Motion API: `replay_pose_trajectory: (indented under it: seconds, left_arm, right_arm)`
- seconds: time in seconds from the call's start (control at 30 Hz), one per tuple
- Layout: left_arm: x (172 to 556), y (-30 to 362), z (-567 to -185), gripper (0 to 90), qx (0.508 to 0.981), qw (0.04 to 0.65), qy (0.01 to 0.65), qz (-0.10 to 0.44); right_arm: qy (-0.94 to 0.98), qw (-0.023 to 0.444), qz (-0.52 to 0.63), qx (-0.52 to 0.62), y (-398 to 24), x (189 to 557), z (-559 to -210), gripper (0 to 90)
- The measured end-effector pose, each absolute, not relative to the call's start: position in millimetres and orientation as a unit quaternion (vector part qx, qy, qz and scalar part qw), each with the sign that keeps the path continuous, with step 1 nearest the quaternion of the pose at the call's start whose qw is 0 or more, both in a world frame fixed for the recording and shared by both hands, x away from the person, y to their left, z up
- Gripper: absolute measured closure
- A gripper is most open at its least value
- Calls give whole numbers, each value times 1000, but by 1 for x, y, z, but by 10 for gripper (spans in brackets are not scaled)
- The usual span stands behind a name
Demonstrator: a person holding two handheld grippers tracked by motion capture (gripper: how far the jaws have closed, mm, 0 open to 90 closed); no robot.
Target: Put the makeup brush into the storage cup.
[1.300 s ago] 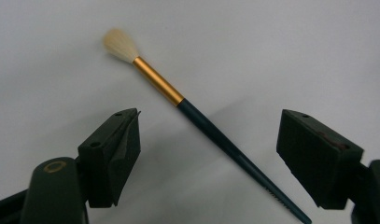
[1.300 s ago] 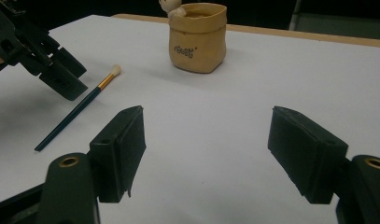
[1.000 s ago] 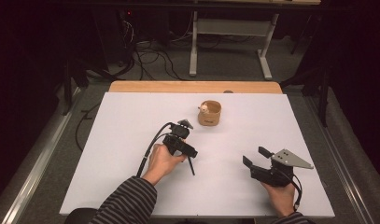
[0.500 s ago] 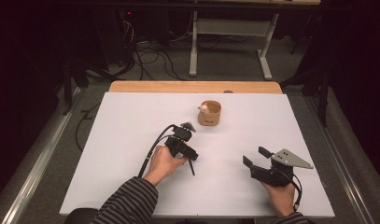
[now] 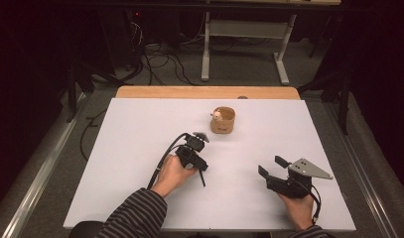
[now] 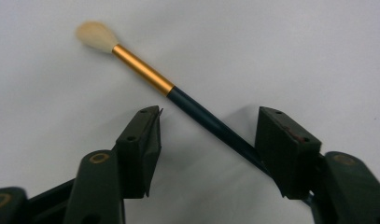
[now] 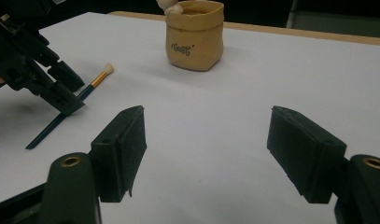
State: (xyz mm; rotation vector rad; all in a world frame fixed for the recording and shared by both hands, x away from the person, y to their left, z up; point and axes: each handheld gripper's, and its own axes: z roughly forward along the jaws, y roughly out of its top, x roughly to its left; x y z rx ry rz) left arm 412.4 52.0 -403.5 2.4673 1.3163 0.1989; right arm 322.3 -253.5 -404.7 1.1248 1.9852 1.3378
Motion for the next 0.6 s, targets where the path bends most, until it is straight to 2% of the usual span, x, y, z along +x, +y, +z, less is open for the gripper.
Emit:
replay_pose_trajectory:
  seconds: [0.6]
  left_arm:
    - [415, 61, -402, 701, 872, 177, 451, 71]
  right_arm:
    - [724, 242, 492, 418, -255, 323, -405, 303]
